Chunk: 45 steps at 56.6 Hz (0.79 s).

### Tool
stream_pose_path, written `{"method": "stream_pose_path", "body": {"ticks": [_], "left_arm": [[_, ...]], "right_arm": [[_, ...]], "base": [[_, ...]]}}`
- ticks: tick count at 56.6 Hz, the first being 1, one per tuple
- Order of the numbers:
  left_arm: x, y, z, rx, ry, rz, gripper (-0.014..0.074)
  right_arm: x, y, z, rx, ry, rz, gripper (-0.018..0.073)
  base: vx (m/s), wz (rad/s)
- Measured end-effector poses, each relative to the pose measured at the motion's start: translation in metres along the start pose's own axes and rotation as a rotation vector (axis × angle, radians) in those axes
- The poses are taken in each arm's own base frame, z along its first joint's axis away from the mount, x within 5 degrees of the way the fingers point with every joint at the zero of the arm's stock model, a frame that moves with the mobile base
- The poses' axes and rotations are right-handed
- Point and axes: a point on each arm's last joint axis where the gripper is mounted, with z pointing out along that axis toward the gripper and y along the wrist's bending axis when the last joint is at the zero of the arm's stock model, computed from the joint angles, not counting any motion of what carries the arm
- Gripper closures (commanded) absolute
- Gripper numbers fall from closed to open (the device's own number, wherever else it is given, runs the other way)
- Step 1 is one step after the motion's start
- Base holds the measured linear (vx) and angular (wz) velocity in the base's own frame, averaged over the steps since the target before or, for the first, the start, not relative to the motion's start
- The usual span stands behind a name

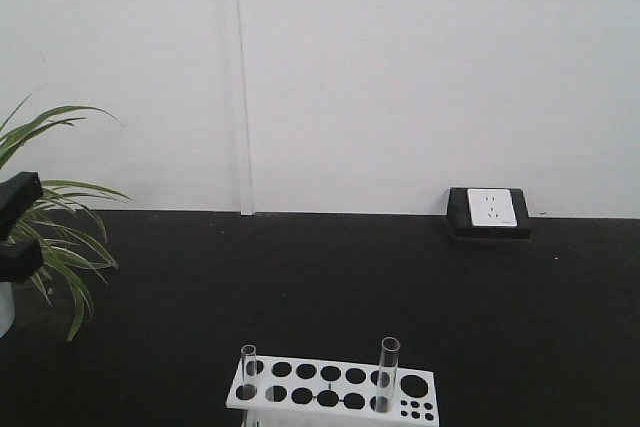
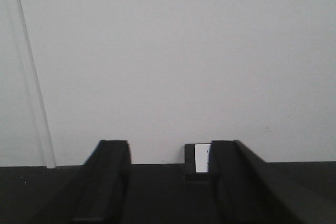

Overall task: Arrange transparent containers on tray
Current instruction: 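Lower both grippers toward the clear tubes standing in the white rack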

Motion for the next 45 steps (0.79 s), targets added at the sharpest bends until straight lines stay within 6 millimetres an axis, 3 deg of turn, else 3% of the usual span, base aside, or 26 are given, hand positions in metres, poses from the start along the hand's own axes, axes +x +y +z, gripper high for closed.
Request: {"method": "stream_pose_path", "body": {"ticks": [5,12,36,45], "left_arm": [[0.003,0.0,0.002,-0.002,0.018,0.0,0.0055],[0.003,0.0,0.002,-0.003,0.023,-0.002,0.0052],[0.002,0.0,0.002,-0.001,0.011,-0.006,0.0052],[0.021,-0.001,-0.001,0.016,0.011,0.011,0.0052]], "right_arm": [[0.0,0.0,0.0,0.0,0.001,0.0,-0.0111],[0.001,0.0,0.002,0.0,0.007,0.0,-0.0146],[0.003,0.0,0.002,0.0,0.018,0.0,-0.0042],[0.021,0.007,0.001,-0.039,0.065,-0.044,0.0001]], "base": [[0.0,0.0],[0.0,0.0],[0.0,0.0],[0.0,0.0]]}}
